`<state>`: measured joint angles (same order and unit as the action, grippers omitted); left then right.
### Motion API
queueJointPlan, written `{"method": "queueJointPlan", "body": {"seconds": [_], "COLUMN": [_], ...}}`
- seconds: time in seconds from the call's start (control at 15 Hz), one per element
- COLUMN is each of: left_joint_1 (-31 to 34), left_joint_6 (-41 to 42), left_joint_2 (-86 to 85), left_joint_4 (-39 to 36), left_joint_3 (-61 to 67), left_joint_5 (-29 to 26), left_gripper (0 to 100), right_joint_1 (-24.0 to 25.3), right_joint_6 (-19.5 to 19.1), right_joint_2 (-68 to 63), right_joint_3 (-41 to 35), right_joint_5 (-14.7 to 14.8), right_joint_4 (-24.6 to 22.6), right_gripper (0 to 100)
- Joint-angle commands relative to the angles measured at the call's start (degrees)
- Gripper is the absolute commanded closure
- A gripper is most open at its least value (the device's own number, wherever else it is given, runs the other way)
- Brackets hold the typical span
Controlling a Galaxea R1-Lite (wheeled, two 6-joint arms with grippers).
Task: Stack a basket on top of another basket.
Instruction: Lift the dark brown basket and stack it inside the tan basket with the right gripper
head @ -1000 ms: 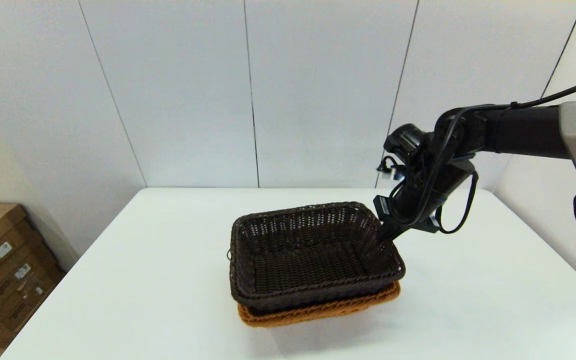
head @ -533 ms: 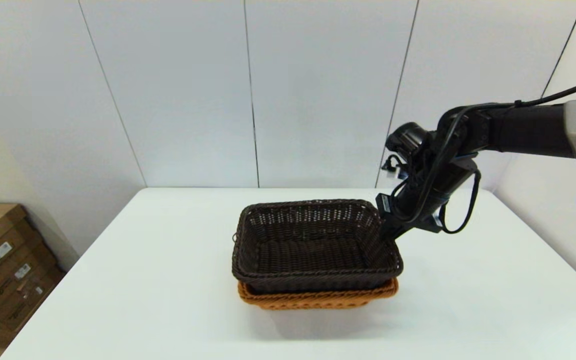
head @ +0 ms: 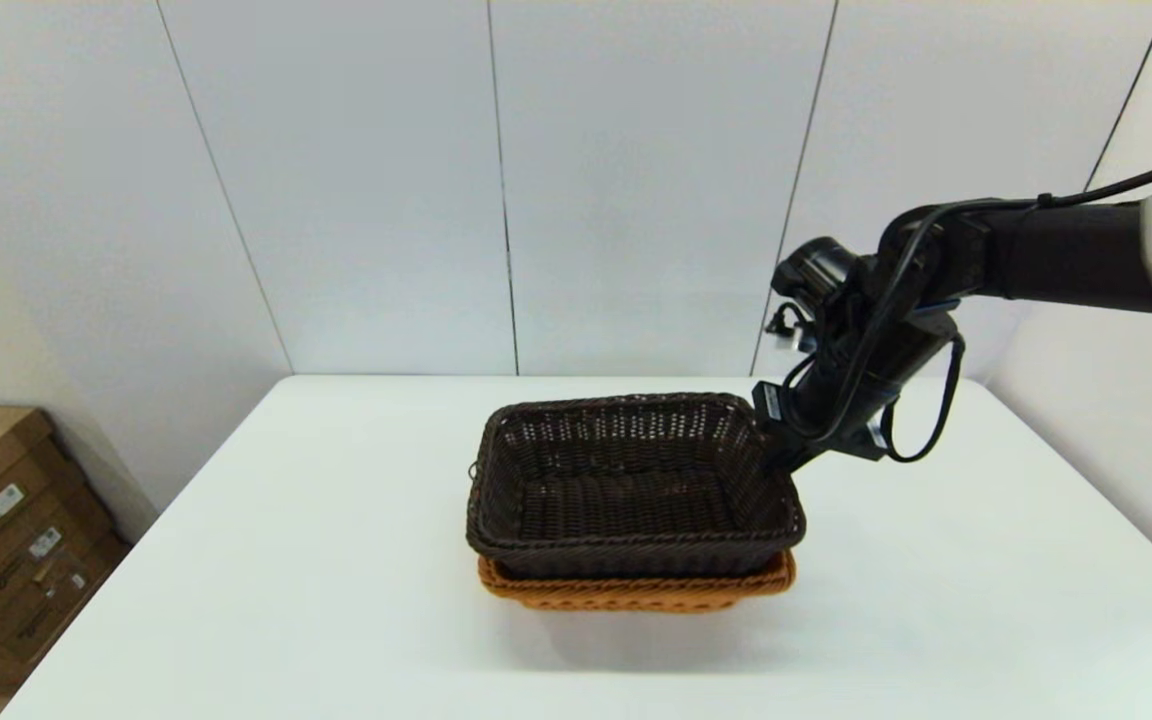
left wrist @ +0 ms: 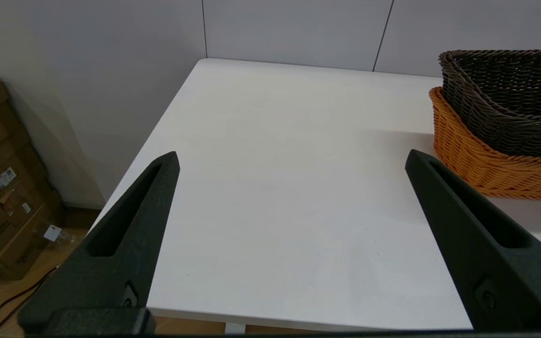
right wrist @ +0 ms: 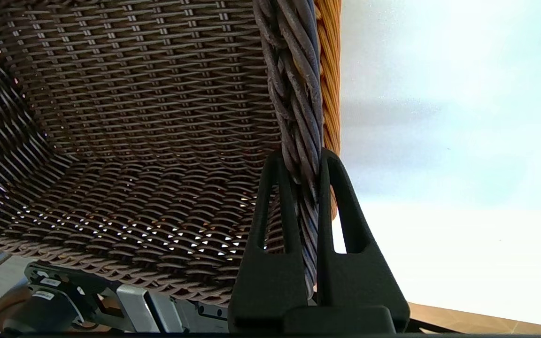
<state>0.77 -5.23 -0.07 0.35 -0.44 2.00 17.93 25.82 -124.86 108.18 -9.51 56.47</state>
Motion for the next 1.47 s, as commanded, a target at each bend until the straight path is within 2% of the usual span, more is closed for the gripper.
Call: {"method": "queueJointPlan", "body": {"seconds": [0.07, 0.67, 0.87, 1.0, 1.13, 1.2, 1.27, 1.33, 1.47], "left_joint_1": [0.0, 0.0, 0.0, 0.0, 0.0, 0.0, 0.0, 0.0, 0.0], "left_joint_6": [0.0, 0.0, 0.0, 0.0, 0.0, 0.0, 0.0, 0.0, 0.0], "left_joint_2": [0.0, 0.0, 0.0, 0.0, 0.0, 0.0, 0.0, 0.0, 0.0], "left_joint_4": [0.0, 0.0, 0.0, 0.0, 0.0, 0.0, 0.0, 0.0, 0.0], "left_joint_3": [0.0, 0.0, 0.0, 0.0, 0.0, 0.0, 0.0, 0.0, 0.0], "left_joint_5": [0.0, 0.0, 0.0, 0.0, 0.0, 0.0, 0.0, 0.0, 0.0], "left_gripper": [0, 0, 0, 0, 0, 0, 0, 0, 0], "right_joint_1": [0.0, 0.3, 0.3, 0.3, 0.2, 0.1, 0.0, 0.1, 0.2], "right_joint_6": [0.2, -1.6, -1.3, -1.2, -0.9, -0.8, -0.3, 0.7, 1.0], "right_joint_2": [-0.2, 3.9, 10.4, 17.2, 25.8, 30.6, 35.2, 41.0, 50.8], "right_joint_3": [-0.1, -0.2, -0.6, -0.8, -3.9, -6.2, -8.4, -11.7, -18.0], "right_joint_5": [0.3, 0.5, 0.2, 0.2, 0.5, 1.1, 2.6, 5.3, 7.4], "right_joint_4": [0.2, 0.3, 1.0, 4.6, 5.4, 5.2, 5.2, 5.1, 4.8], "right_gripper": [0, 0, 0, 0, 0, 0, 0, 0, 0]}}
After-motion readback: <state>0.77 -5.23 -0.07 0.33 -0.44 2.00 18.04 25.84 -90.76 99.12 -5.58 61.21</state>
